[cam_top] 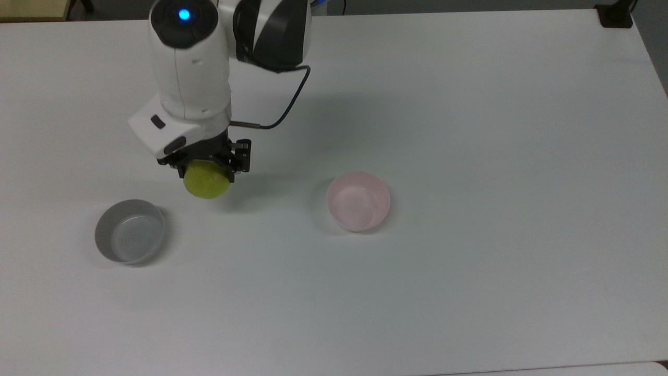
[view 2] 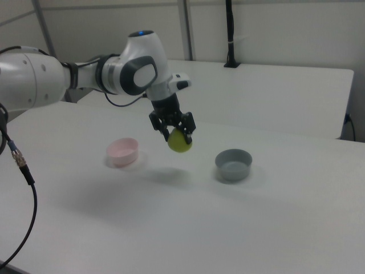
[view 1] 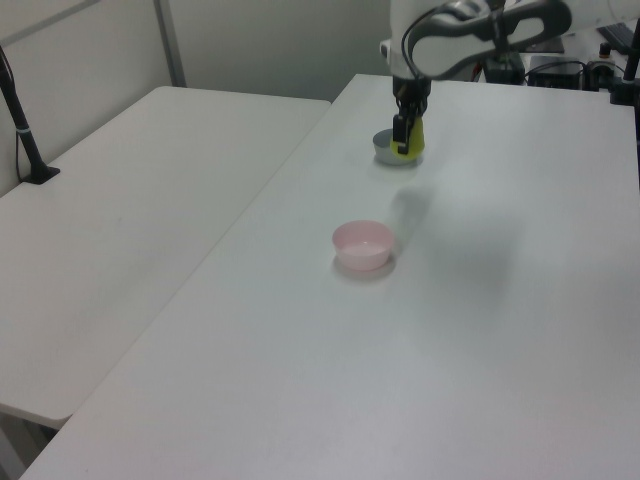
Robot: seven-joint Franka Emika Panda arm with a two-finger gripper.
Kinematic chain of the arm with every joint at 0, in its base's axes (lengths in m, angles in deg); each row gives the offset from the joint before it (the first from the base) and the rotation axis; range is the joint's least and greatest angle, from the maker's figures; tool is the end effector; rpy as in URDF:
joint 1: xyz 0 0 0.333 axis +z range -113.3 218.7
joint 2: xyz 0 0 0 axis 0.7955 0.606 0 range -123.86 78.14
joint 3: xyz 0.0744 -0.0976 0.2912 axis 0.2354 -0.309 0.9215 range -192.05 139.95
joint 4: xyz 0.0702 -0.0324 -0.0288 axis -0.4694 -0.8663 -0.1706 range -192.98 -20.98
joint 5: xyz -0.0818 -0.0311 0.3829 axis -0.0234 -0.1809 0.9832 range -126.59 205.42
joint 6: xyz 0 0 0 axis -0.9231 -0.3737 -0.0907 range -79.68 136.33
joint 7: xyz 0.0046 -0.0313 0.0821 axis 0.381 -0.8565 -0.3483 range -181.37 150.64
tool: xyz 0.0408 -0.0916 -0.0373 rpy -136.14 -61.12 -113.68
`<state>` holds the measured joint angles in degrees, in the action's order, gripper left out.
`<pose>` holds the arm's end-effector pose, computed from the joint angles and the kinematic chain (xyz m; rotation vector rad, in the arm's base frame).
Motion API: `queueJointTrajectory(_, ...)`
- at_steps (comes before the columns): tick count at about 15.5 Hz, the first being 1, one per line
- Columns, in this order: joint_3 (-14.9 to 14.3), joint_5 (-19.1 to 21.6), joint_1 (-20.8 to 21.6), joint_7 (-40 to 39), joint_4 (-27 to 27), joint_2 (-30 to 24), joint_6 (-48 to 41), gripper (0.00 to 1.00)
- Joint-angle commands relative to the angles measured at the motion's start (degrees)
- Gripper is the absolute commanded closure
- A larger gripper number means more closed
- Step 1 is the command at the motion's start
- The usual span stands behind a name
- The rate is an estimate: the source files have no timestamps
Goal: Place the pear in the bowl
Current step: 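Lift the pear and carry it over the pink bowl, then lower the pear into the pink bowl and open the gripper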
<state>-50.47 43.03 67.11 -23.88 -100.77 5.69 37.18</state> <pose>0.6984 -0.0675 0.4246 2.9859 0.0090 0.1218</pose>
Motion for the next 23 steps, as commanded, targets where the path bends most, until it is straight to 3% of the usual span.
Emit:
queueJointTrajectory(1, -3.01, 2.97, 6.31, 0.43, -0.16, -1.22, 0.08, 0.58)
queueJointTrajectory(8, -1.51, 4.03, 16.86, 11.67, 0.20, 0.27, 0.96, 0.58)
queueJointTrajectory(12, 2.26, 3.59, 18.37, 13.35, 1.17, 1.77, 1.04, 0.58)
queueJointTrajectory(17, 3.15, 3.42, 18.90, 13.79, 1.17, 5.46, 2.09, 0.52)
queueJointTrajectory(21, 3.15, 3.24, 18.72, 15.11, 1.00, 7.39, 5.35, 0.37)
queueJointTrajectory(22, 3.15, 3.24, 18.55, 15.11, 1.00, 7.48, 5.44, 0.27)
queueJointTrajectory(23, 3.15, 3.24, 18.46, 15.11, 1.00, 7.49, 5.44, 0.03)
